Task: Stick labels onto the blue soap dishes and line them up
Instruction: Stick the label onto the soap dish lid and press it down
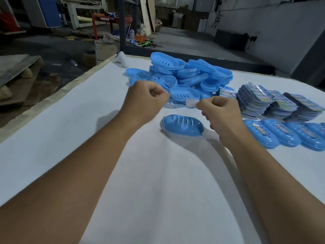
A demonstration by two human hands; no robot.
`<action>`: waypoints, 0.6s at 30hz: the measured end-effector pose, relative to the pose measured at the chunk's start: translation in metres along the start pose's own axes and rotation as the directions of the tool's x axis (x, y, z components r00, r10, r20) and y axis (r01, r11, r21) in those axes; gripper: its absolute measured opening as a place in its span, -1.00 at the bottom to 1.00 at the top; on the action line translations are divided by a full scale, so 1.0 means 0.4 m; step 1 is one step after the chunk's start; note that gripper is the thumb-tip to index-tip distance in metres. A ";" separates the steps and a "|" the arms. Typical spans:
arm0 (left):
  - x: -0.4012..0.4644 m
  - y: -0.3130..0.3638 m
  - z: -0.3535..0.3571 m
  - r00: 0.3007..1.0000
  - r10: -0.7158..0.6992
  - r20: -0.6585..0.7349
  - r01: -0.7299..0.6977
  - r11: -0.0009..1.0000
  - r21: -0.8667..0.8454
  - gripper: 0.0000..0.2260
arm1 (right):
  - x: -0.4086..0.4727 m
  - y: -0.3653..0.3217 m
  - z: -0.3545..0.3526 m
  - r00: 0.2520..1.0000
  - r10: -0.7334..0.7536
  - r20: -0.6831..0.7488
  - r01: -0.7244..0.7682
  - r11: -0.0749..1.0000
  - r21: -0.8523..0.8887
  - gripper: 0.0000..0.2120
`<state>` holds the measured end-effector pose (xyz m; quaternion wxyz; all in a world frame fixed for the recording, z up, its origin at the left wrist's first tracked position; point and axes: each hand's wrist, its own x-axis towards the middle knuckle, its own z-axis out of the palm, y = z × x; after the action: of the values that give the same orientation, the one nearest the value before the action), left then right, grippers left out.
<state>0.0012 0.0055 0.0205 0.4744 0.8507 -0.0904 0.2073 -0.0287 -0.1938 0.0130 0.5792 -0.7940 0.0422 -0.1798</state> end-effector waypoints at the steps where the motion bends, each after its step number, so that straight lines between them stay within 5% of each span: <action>1: -0.013 0.019 0.014 0.999 0.003 0.052 0.003 0.994 -0.105 -0.90 | -0.003 -0.001 0.003 0.999 -0.032 -0.001 0.032 0.999 -0.015 -0.80; 8: -0.046 0.039 0.050 0.959 -0.023 0.282 0.113 0.944 -0.309 -0.92 | -0.007 -0.006 0.006 0.993 -0.114 0.030 0.115 0.993 -0.028 -0.81; 18: -0.029 0.037 0.049 0.959 -0.061 0.276 0.148 0.941 -0.305 -0.82 | -0.005 -0.013 0.008 0.965 -0.197 0.173 0.195 0.980 0.031 -0.92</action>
<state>-0.0093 -0.0193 0.0178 0.6015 0.7851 -0.1394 0.0498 -0.0303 -0.1888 0.0166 0.5655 -0.8030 -0.0888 -0.1660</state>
